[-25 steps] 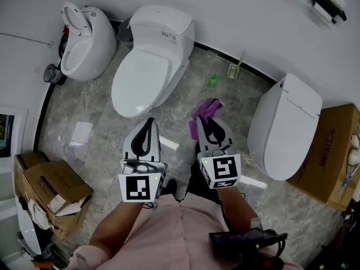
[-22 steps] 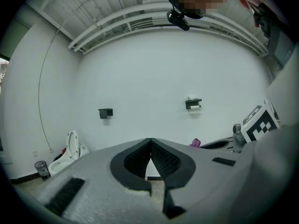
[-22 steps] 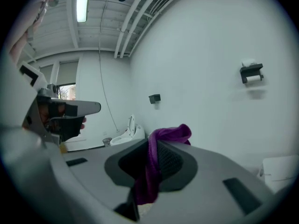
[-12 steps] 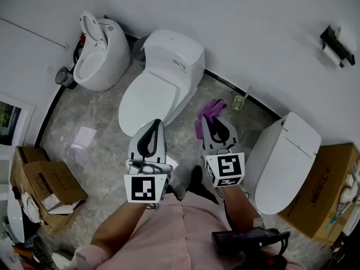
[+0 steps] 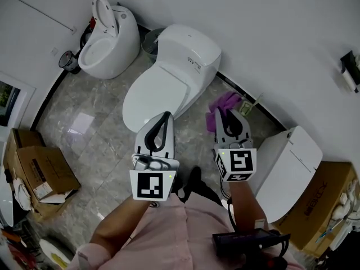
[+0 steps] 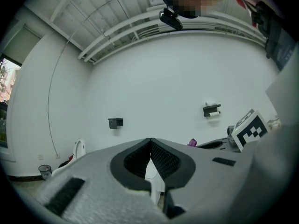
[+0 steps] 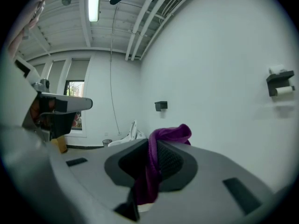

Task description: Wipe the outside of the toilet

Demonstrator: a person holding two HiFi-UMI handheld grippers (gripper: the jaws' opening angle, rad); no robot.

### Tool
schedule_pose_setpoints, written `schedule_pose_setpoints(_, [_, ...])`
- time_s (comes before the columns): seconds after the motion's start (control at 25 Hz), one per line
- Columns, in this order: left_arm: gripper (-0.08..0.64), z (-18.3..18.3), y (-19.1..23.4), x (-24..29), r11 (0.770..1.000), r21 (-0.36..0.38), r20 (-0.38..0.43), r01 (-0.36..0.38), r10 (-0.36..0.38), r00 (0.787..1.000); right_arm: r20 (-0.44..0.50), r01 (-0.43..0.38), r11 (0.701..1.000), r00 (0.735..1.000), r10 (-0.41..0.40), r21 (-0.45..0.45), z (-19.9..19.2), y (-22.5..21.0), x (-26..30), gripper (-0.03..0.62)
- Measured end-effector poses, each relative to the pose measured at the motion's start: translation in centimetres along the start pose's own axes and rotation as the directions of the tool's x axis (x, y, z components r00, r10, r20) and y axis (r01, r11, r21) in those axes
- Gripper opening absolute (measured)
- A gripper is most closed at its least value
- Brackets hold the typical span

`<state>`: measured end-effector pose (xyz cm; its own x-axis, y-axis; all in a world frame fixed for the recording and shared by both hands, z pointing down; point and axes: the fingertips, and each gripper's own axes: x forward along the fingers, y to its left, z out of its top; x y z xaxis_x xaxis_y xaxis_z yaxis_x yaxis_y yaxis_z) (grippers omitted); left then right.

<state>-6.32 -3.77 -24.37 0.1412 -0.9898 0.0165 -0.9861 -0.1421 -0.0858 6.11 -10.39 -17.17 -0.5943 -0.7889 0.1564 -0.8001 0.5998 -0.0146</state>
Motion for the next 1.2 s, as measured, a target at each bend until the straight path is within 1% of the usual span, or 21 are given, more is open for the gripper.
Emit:
schedule_pose_setpoints(0.12, [0.008,-1.6,1.0,0.4,1.0,-0.013,-0.018,-0.006,0.006,1.0,-0.006,-0.01,1.0,1.0,0.01,-0.006,-1.0,0.5,1.2,0.06])
schedule_pose_setpoints(0.24, [0.008,-3.7,1.6,1.2,1.0,-0.014,-0.025,-0.009,0.008,1.0,-0.017,-0.019,1.0,1.0,0.019,-0.01,-2.8,0.5,2.6,0.06])
schedule_pose_setpoints(0.4, [0.008,-7.6,2.0,2.3,1.0,-0.011,-0.043,-0.012,0.011,0.999,-0.04,-0.032,0.999,0.999,0.031,-0.005,-6.7,0.5,4.3,0.06])
schedule_pose_setpoints(0.48, [0.008,-9.8,2.0,2.5,1.0,-0.028,-0.052,-0.015,0.014,0.999,-0.051,-0.033,0.999,0.998,0.033,-0.001,-9.0,0.6,4.9,0.06])
schedule_pose_setpoints(0.6, [0.008,-13.6,1.6,2.4,0.999,-0.046,-0.071,-0.018,0.015,0.997,-0.072,-0.034,0.999,0.997,0.035,0.01,-13.3,0.8,5.7,0.06])
schedule_pose_setpoints(0.8, [0.007,-20.0,1.9,2.5,0.999,-0.04,-0.106,-0.021,0.017,0.994,-0.094,-0.038,0.999,0.995,0.04,0.028,-19.9,1.2,7.4,0.06])
schedule_pose_setpoints(0.88, [0.006,-22.4,2.0,2.6,0.998,-0.054,-0.104,-0.024,0.018,0.994,-0.1,-0.044,0.999,0.994,0.046,0.024,-22.3,1.5,8.2,0.06])
schedule_pose_setpoints(1.2, [0.007,-34.4,1.1,3.2,0.996,-0.084,-0.144,-0.009,-0.003,0.99,-0.121,-0.072,0.997,0.99,0.071,-0.004,-32.6,1.7,11.5,0.06])
